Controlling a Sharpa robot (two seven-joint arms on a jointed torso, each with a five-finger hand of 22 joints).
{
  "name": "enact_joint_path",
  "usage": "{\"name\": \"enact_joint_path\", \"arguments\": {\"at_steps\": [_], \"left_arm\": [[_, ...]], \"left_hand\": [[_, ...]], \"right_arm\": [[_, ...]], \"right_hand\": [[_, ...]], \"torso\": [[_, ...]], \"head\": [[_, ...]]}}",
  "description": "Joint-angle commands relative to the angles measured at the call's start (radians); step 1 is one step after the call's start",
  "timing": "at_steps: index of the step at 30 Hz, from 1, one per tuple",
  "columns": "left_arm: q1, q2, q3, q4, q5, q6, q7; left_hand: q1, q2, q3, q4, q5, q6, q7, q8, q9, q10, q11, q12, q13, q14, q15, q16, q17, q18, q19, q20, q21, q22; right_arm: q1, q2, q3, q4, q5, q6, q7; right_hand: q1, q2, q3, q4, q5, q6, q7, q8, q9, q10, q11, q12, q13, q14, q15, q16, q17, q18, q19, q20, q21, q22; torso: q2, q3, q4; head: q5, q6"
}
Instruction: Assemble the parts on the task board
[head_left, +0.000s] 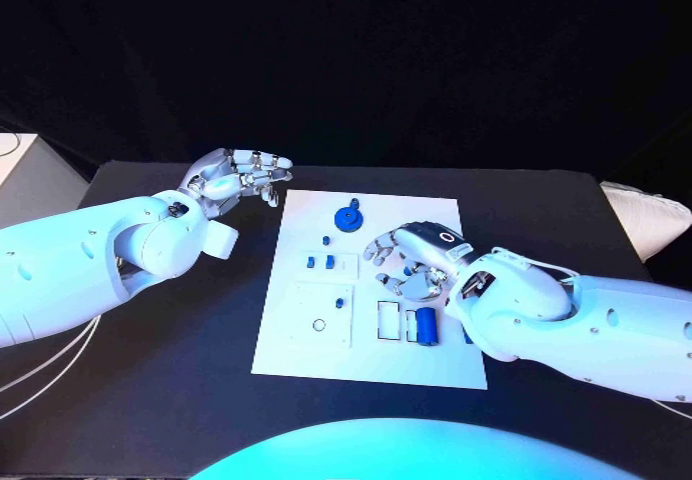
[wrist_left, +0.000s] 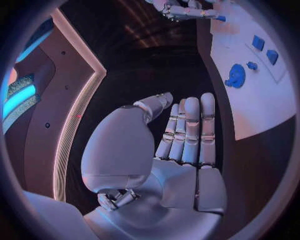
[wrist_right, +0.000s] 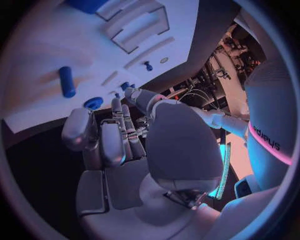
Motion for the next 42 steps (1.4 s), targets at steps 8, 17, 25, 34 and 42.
{"name": "enact_joint_path", "arguments": {"at_steps": [8, 17, 25, 34, 42], "left_arm": [[-0.002, 0.011, 0.001, -0.001, 0.006, 0.020, 0.007], [-0.003, 0.013, 0.001, -0.005, 0.006, 0.022, 0.007], [-0.003, 0.011, 0.001, -0.005, 0.006, 0.019, 0.003], [-0.003, 0.010, 0.001, -0.006, 0.006, 0.016, 0.000], [-0.003, 0.010, 0.001, -0.007, 0.006, 0.016, -0.003]], "left_hand": [[0.004, 0.006, -0.009, 0.000, 0.001, -0.006, -0.002, 0.008, -0.001, -0.005, -0.001, 0.005, -0.001, -0.003, 0.002, -0.007, -0.002, 0.008, 0.009, -0.003, -0.005, -0.002], [0.004, 0.006, -0.009, 0.000, 0.001, -0.006, -0.002, 0.008, -0.001, -0.005, -0.001, 0.005, -0.001, -0.003, 0.002, -0.007, -0.002, 0.008, 0.009, -0.003, -0.005, -0.002], [0.004, 0.006, -0.009, 0.000, 0.001, -0.006, -0.002, 0.008, -0.001, -0.005, -0.001, 0.005, -0.001, -0.003, 0.002, -0.007, -0.002, 0.008, 0.009, -0.003, -0.005, -0.002], [0.005, 0.008, -0.009, 0.001, 0.001, -0.005, -0.002, 0.009, -0.001, -0.005, -0.001, 0.007, -0.001, -0.003, 0.002, -0.007, -0.002, 0.008, 0.010, -0.003, -0.007, -0.003], [0.005, 0.008, -0.009, 0.001, 0.001, -0.005, -0.002, 0.009, -0.001, -0.005, -0.001, 0.007, -0.001, -0.003, 0.002, -0.007, -0.002, 0.008, 0.010, -0.003, -0.007, -0.003]], "right_arm": [[0.070, -0.098, 0.003, -0.025, 0.075, 0.238, 0.014], [0.061, -0.095, 0.002, -0.062, 0.020, 0.274, 0.022], [0.042, -0.067, -0.001, -0.084, -0.004, 0.271, 0.014], [0.030, -0.044, -0.002, -0.085, -0.003, 0.206, 0.010], [0.028, -0.038, -0.002, -0.081, 0.005, 0.152, 0.004]], "right_hand": [[-0.004, -0.011, -0.155, 0.028, -0.047, -0.012, -0.021, -0.008, 0.002, -0.068, 0.003, 0.015, -0.015, 0.007, 0.005, 0.013, 0.004, -0.009, 0.007, 0.003, -0.009, 0.003], [0.065, 0.024, -0.309, 0.066, -0.057, -0.014, -0.037, -0.019, -0.002, -0.104, 0.005, 0.048, -0.017, 0.006, 0.007, 0.019, -0.004, -0.006, 0.008, 0.004, -0.031, -0.006], [0.104, 0.051, -0.315, 0.086, -0.054, 0.013, -0.027, -0.013, -0.002, -0.086, 0.000, 0.074, -0.016, 0.014, 0.003, 0.031, 0.011, -0.011, 0.026, 0.000, -0.010, 0.016], [0.107, 0.051, -0.229, 0.130, -0.058, 0.060, -0.013, -0.008, -0.006, -0.033, -0.008, 0.078, -0.020, 0.017, -0.007, 0.033, 0.011, -0.020, 0.053, -0.006, 0.029, 0.053], [0.103, 0.036, -0.181, 0.150, -0.059, 0.077, -0.012, -0.007, -0.006, 0.004, -0.012, 0.070, -0.019, 0.020, -0.010, 0.040, 0.019, -0.024, 0.064, -0.009, 0.049, 0.073]], "torso": [[-0.001, -0.0017, 0.0041], [0.001, -0.0008, 0.0028], [0.000, -0.0012, 0.0007], [0.000, -0.0002, 0.0015], [0.000, -0.0008, 0.0014]], "head": [[-0.008, 0.024], [-0.007, 0.016], [-0.004, 0.011], [-0.007, 0.009], [-0.007, 0.008]]}}
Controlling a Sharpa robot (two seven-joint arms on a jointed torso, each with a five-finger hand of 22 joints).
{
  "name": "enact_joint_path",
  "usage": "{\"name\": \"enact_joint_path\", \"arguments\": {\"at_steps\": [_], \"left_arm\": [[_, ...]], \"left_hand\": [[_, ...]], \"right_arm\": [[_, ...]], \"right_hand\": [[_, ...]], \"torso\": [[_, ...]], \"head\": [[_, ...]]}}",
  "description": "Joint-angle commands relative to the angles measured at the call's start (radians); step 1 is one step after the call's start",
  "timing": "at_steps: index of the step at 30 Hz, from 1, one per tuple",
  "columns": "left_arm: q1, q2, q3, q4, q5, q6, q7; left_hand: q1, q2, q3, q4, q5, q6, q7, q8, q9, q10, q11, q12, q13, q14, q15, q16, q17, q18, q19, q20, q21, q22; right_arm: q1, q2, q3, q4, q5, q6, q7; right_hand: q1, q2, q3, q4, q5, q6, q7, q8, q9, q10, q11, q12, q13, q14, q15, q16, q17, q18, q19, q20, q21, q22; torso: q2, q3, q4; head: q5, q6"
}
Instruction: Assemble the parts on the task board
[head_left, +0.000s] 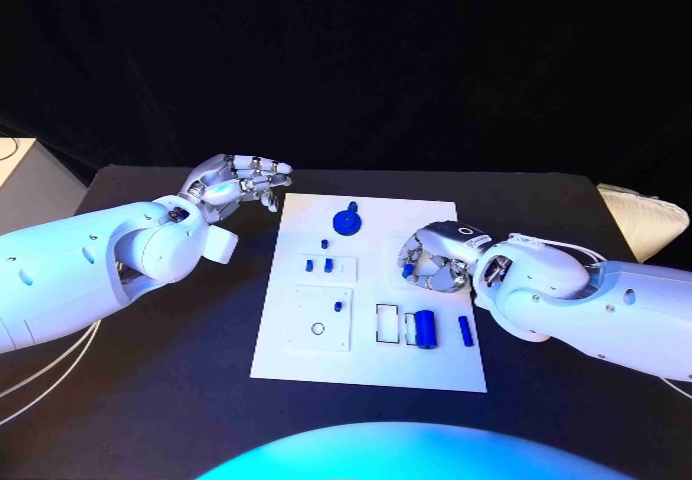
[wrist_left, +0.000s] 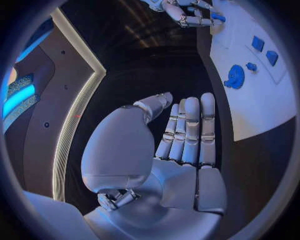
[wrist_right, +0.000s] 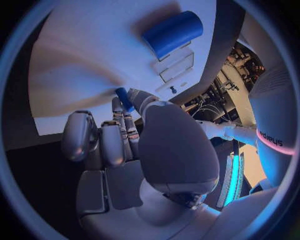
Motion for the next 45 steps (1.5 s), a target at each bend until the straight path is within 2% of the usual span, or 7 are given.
{"name": "enact_joint_path", "arguments": {"at_steps": [1, 12, 13, 19, 25, 29, 45], "left_arm": [[0.000, 0.001, 0.001, 0.001, 0.006, 0.013, 0.001], [0.000, -0.001, 0.001, 0.002, 0.006, 0.016, -0.004], [0.000, -0.001, 0.001, 0.002, 0.006, 0.016, -0.004], [0.000, -0.002, 0.001, 0.002, 0.006, 0.017, -0.006], [0.000, -0.003, 0.001, 0.002, 0.006, 0.019, -0.009], [0.000, -0.003, 0.001, 0.002, 0.006, 0.020, -0.010], [0.000, 0.002, 0.001, -0.005, 0.006, 0.022, -0.011]], "left_hand": [[0.005, 0.008, -0.004, 0.001, 0.002, -0.005, -0.002, 0.006, -0.001, -0.005, -0.001, 0.007, -0.001, -0.003, 0.002, -0.007, -0.001, 0.008, 0.006, 0.001, -0.007, -0.001], [0.005, 0.008, -0.004, 0.001, 0.002, -0.005, -0.002, 0.006, -0.001, -0.005, -0.001, 0.007, -0.001, -0.003, 0.002, -0.007, -0.001, 0.008, 0.006, 0.001, -0.007, -0.001], [0.005, 0.008, -0.004, 0.001, 0.002, -0.005, -0.002, 0.006, -0.001, -0.005, -0.001, 0.007, -0.001, -0.003, 0.002, -0.007, -0.001, 0.008, 0.006, 0.001, -0.007, -0.001], [0.005, 0.009, -0.005, 0.003, 0.001, -0.005, -0.002, 0.007, -0.001, -0.006, -0.001, 0.008, -0.001, -0.003, 0.002, -0.007, -0.001, 0.008, 0.007, 0.001, -0.008, -0.002], [0.005, 0.009, -0.005, 0.003, 0.001, -0.005, -0.002, 0.007, -0.001, -0.006, -0.001, 0.008, -0.001, -0.003, 0.002, -0.007, -0.001, 0.008, 0.007, 0.001, -0.008, -0.002], [0.005, 0.009, -0.005, 0.003, 0.001, -0.005, -0.002, 0.007, -0.001, -0.006, -0.001, 0.008, -0.001, -0.003, 0.002, -0.007, -0.001, 0.008, 0.007, 0.001, -0.008, -0.002], [0.005, 0.009, -0.005, 0.003, 0.001, -0.005, -0.002, 0.007, -0.001, -0.006, -0.001, 0.008, -0.001, -0.003, 0.002, -0.007, -0.001, 0.008, 0.007, 0.001, -0.008, -0.002]], "right_arm": [[-0.001, 0.004, 0.000, 0.007, -0.005, -0.052, 0.003], [-0.002, 0.005, 0.000, 0.011, -0.002, -0.063, -0.006], [-0.002, 0.005, 0.000, 0.012, -0.002, -0.062, -0.007], [-0.002, 0.005, 0.000, 0.013, -0.023, -0.045, -0.019], [-0.002, 0.006, 0.000, 0.015, -0.057, -0.029, -0.041], [-0.003, 0.006, 0.000, 0.021, -0.069, -0.047, -0.047], [0.024, -0.039, 0.015, 0.105, -0.025, -0.171, -0.019]], "right_hand": [[0.000, -0.012, 0.010, 0.001, -0.003, 0.009, 0.000, 0.005, 0.000, 0.010, -0.002, -0.006, 0.001, 0.017, -0.006, 0.005, 0.002, -0.009, 0.009, 0.001, 0.008, 0.004], [0.005, -0.012, 0.058, 0.007, 0.000, 0.045, -0.004, 0.021, 0.009, 0.051, -0.009, -0.016, 0.003, 0.019, -0.011, 0.010, 0.006, -0.013, 0.017, -0.004, 0.024, 0.021], [0.015, -0.005, 0.080, 0.002, -0.035, 0.058, -0.009, 0.028, 0.014, 0.068, -0.012, -0.018, 0.004, 0.019, -0.016, 0.012, 0.007, -0.014, 0.020, -0.006, 0.029, 0.027], [0.051, 0.025, 0.157, -0.052, -0.050, 0.108, -0.023, 0.068, 0.043, 0.145, -0.035, -0.022, 0.014, 0.022, -0.034, 0.018, 0.016, -0.020, 0.031, -0.024, 0.058, 0.055], [0.022, 0.029, 0.235, -0.107, -0.128, 0.105, -0.024, 0.090, 0.077, 0.187, -0.040, -0.050, 0.029, 0.023, -0.038, 0.021, 0.020, -0.024, 0.036, -0.030, 0.074, 0.075], [0.010, 0.033, 0.258, -0.124, -0.162, 0.101, -0.024, 0.095, 0.088, 0.194, -0.040, -0.062, 0.035, 0.023, -0.038, 0.022, 0.021, -0.024, 0.037, -0.030, 0.078, 0.080], [0.008, 0.032, 0.263, -0.129, -0.165, 0.102, -0.024, 0.097, 0.091, 0.197, -0.040, -0.064, 0.037, 0.025, -0.039, 0.027, 0.030, -0.028, 0.044, -0.030, 0.095, 0.094]], "torso": [[0.000, -0.0005, -0.0005], [0.000, -0.0012, -0.0002], [0.000, -0.0012, -0.0002], [-0.001, -0.0017, -0.0002], [-0.001, -0.0014, -0.0001], [-0.001, -0.0012, -0.0003], [-0.002, -0.0010, -0.0002]], "head": [[0.000, 0.000], [0.000, -0.001], [0.000, -0.001], [0.001, -0.004], [0.001, -0.006], [0.000, -0.007], [0.002, -0.006]]}}
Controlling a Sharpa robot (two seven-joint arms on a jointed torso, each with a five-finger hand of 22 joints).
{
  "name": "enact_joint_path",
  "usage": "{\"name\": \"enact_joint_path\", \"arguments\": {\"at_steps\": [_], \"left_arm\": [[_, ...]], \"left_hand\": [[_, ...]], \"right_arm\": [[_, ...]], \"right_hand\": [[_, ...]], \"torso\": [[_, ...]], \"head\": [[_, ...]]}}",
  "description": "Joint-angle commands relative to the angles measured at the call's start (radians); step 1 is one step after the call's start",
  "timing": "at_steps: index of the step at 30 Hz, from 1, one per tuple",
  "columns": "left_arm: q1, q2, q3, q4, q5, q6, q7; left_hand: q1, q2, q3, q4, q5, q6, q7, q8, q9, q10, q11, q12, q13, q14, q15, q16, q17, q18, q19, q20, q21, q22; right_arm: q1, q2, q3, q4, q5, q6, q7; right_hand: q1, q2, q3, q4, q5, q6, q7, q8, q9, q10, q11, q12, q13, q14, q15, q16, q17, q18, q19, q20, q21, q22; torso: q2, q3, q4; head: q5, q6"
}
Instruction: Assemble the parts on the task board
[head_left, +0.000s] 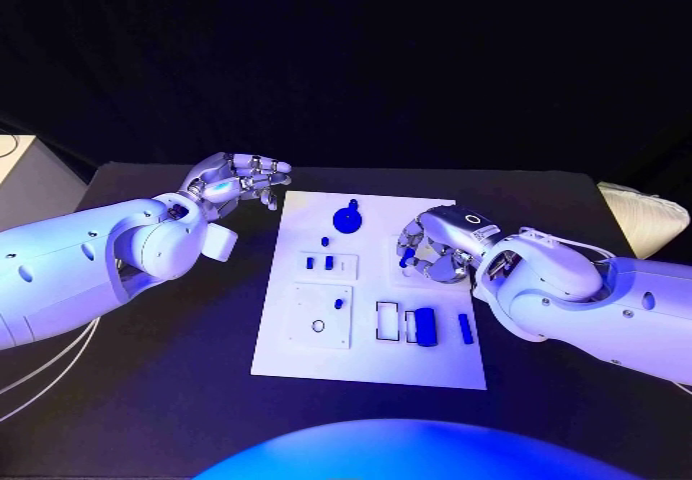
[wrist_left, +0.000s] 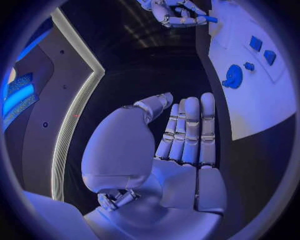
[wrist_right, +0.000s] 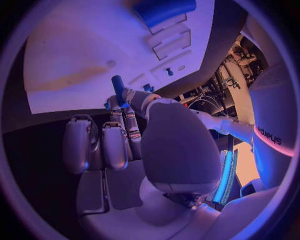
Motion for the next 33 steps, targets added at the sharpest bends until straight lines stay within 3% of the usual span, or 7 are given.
{"name": "enact_joint_path", "arguments": {"at_steps": [1, 8, 14, 20, 25, 29, 33], "left_arm": [[0.000, 0.004, 0.001, -0.001, 0.005, 0.017, 0.004], [-0.002, 0.007, 0.001, -0.002, 0.005, 0.019, 0.004], [-0.003, 0.010, 0.001, -0.001, 0.005, 0.020, 0.005], [-0.004, 0.016, 0.001, -0.001, 0.005, 0.022, 0.006], [-0.004, 0.025, 0.001, -0.001, 0.005, 0.024, 0.005], [-0.004, 0.029, 0.001, 0.000, 0.005, 0.026, 0.004], [-0.004, 0.030, 0.001, 0.001, 0.005, 0.027, 0.004]], "left_hand": [[0.001, 0.005, -0.005, 0.003, 0.001, -0.005, -0.002, 0.004, -0.001, -0.006, -0.001, 0.003, -0.001, -0.003, 0.002, -0.003, -0.001, 0.008, 0.007, 0.001, -0.004, -0.001], [0.001, 0.005, -0.005, 0.003, 0.001, -0.005, -0.002, 0.004, -0.001, -0.006, -0.001, 0.003, -0.001, -0.003, 0.002, -0.003, -0.001, 0.008, 0.007, 0.001, -0.004, -0.001], [0.001, 0.005, -0.006, 0.004, 0.001, -0.007, -0.002, 0.005, -0.002, -0.008, 0.000, 0.005, -0.001, -0.004, 0.002, -0.004, -0.002, 0.008, 0.009, 0.001, -0.006, -0.003], [0.001, 0.005, -0.006, 0.004, 0.001, -0.007, -0.002, 0.005, -0.002, -0.008, 0.000, 0.005, -0.001, -0.004, 0.002, -0.004, -0.002, 0.008, 0.009, 0.001, -0.006, -0.003], [0.001, 0.005, -0.006, 0.004, 0.001, -0.007, -0.002, 0.005, -0.002, -0.008, 0.000, 0.005, -0.001, -0.004, 0.002, -0.004, -0.002, 0.008, 0.009, 0.001, -0.006, -0.003], [0.001, 0.005, -0.006, 0.004, 0.001, -0.007, -0.002, 0.005, -0.002, -0.008, 0.000, 0.005, -0.001, -0.004, 0.002, -0.004, -0.002, 0.008, 0.009, 0.001, -0.006, -0.003], [0.001, 0.005, -0.006, 0.004, 0.001, -0.007, -0.002, 0.005, -0.002, -0.008, 0.000, 0.005, -0.001, -0.004, 0.002, -0.004, -0.002, 0.008, 0.009, 0.001, -0.006, -0.003]], "right_arm": [[0.008, -0.008, 0.004, 0.026, 0.025, -0.061, 0.022], [0.019, -0.004, 0.011, 0.084, 0.052, -0.091, 0.047], [0.013, 0.063, 0.008, 0.085, 0.055, -0.098, 0.071], [-0.025, 0.158, 0.002, 0.064, 0.048, -0.090, 0.094], [-0.076, 0.235, -0.007, 0.026, 0.044, -0.072, 0.115], [-0.102, 0.265, -0.011, 0.003, 0.040, -0.054, 0.122], [-0.115, 0.279, -0.014, -0.013, 0.038, -0.031, 0.124]], "right_hand": [[0.002, 0.010, 0.015, -0.011, 0.000, -0.003, -0.001, 0.005, -0.001, 0.081, -0.071, 0.006, 0.036, 0.024, -0.005, 0.005, 0.001, -0.013, 0.006, 0.001, 0.006, 0.058], [-0.004, 0.006, 0.024, -0.021, 0.015, -0.004, 0.001, 0.007, 0.004, 0.084, -0.070, 0.000, 0.039, 0.023, -0.004, 0.005, -0.001, -0.013, 0.007, 0.001, 0.007, 0.060], [-0.007, 0.005, 0.026, -0.023, 0.020, -0.004, 0.001, 0.008, 0.005, 0.084, -0.069, -0.002, 0.040, 0.023, -0.004, 0.005, -0.003, -0.012, 0.006, 0.001, 0.005, 0.059], [-0.008, 0.005, 0.028, -0.025, 0.023, -0.005, 0.001, 0.007, 0.006, 0.084, -0.069, -0.004, 0.040, 0.022, -0.004, 0.003, -0.006, -0.011, 0.004, 0.001, 0.001, 0.056], [-0.009, 0.005, 0.030, -0.027, 0.026, -0.006, 0.002, 0.007, 0.006, 0.083, -0.069, -0.006, 0.041, 0.021, -0.004, 0.001, -0.011, -0.010, 0.001, 0.001, -0.006, 0.051], [-0.009, 0.005, 0.031, -0.028, 0.027, -0.007, 0.002, 0.007, 0.007, 0.083, -0.068, -0.007, 0.041, 0.021, -0.004, 0.001, -0.012, -0.009, 0.000, 0.002, -0.009, 0.050], [-0.010, 0.005, 0.031, -0.029, 0.028, -0.008, 0.002, 0.007, 0.007, 0.083, -0.068, -0.007, 0.041, 0.021, -0.004, 0.001, -0.011, -0.009, 0.000, 0.002, -0.009, 0.050]], "torso": [[0.000, 0.0002, 0.0000], [0.000, 0.0001, -0.0002], [-0.001, -0.0005, -0.0023], [0.000, -0.0015, 0.0019], [0.001, -0.0027, 0.0019], [0.001, -0.0021, 0.0013], [0.001, -0.0012, -0.0001]], "head": [[0.002, 0.001], [0.009, -0.001], [0.019, -0.002], [0.034, -0.003], [0.046, -0.003], [0.058, -0.007], [0.066, -0.012]]}}
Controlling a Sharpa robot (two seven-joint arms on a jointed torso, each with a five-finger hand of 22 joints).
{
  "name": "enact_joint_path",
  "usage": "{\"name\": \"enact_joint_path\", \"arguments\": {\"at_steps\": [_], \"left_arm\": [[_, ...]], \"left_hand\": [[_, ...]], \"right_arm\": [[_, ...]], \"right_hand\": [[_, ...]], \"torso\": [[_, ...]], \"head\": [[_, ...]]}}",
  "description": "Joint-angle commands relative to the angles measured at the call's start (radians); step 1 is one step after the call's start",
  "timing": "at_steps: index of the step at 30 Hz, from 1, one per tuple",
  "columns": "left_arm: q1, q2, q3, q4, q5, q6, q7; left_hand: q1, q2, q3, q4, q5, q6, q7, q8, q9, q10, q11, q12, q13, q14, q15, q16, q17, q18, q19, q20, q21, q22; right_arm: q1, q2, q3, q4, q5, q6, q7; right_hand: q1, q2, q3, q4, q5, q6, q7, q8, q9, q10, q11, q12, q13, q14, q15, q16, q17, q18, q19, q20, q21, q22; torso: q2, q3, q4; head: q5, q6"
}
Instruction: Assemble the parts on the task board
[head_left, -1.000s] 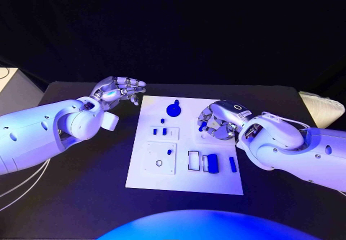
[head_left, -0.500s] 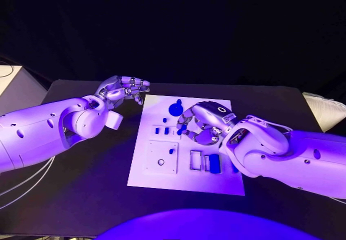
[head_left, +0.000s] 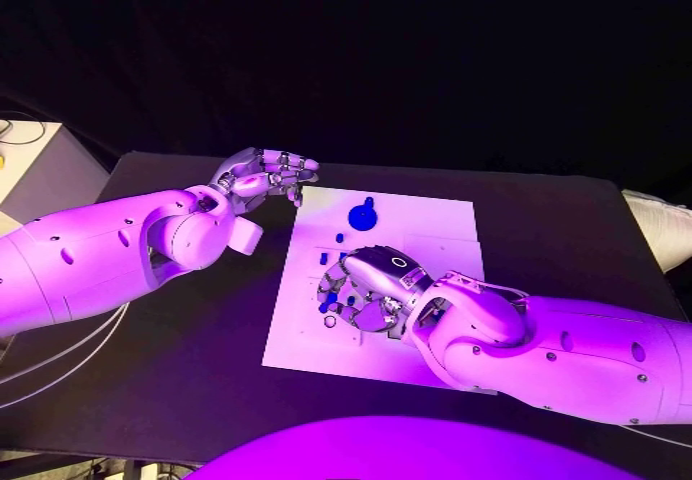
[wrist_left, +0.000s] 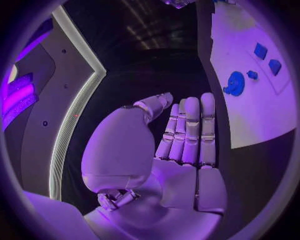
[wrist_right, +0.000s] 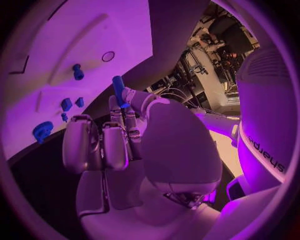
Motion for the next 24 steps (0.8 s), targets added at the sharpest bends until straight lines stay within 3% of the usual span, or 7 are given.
{"name": "enact_joint_path", "arguments": {"at_steps": [1, 8, 24], "left_arm": [[0.000, 0.003, 0.001, 0.003, 0.005, 0.019, 0.005], [0.000, 0.003, 0.001, 0.003, 0.005, 0.021, 0.004], [0.000, 0.001, 0.001, 0.002, 0.005, 0.022, 0.003]], "left_hand": [[0.001, 0.005, -0.002, 0.000, 0.001, -0.007, -0.002, 0.005, -0.001, -0.008, 0.000, 0.006, -0.001, -0.004, 0.002, -0.004, -0.001, 0.008, 0.009, 0.001, -0.007, -0.001], [0.001, 0.005, -0.003, 0.001, 0.001, -0.007, -0.002, 0.005, -0.001, -0.008, -0.001, 0.007, -0.001, -0.004, 0.002, -0.004, -0.001, 0.008, 0.010, 0.001, -0.008, -0.002], [0.001, 0.005, -0.003, 0.001, 0.001, -0.007, -0.002, 0.005, -0.001, -0.008, -0.001, 0.007, -0.001, -0.004, 0.002, -0.004, -0.001, 0.008, 0.010, 0.001, -0.008, -0.002]], "right_arm": [[-0.006, 0.007, -0.001, -0.011, -0.013, 0.046, 0.029], [-0.012, 0.016, -0.006, -0.027, -0.026, 0.080, 0.021], [-0.017, 0.014, -0.009, -0.033, -0.069, 0.085, -0.020]], "right_hand": [[-0.008, 0.005, 0.029, -0.026, 0.006, -0.005, 0.004, 0.003, 0.001, 0.080, -0.072, 0.000, 0.041, 0.021, -0.004, 0.001, 0.000, -0.009, 0.000, 0.001, -0.003, 0.050], [-0.009, 0.005, 0.030, -0.026, 0.006, -0.006, 0.004, 0.003, 0.002, 0.080, -0.071, 0.000, 0.041, 0.021, -0.004, 0.001, -0.001, -0.009, -0.001, 0.002, -0.005, 0.049], [-0.010, 0.005, 0.030, -0.027, 0.007, -0.006, 0.005, 0.003, 0.002, 0.080, -0.071, -0.001, 0.041, 0.021, -0.003, 0.002, 0.003, -0.010, 0.000, 0.002, -0.002, 0.052]], "torso": [[0.000, 0.0015, -0.0019], [0.000, 0.0027, -0.0018], [0.000, 0.0026, -0.0017]], "head": [[0.010, -0.006], [0.022, -0.011], [0.025, -0.011]]}}
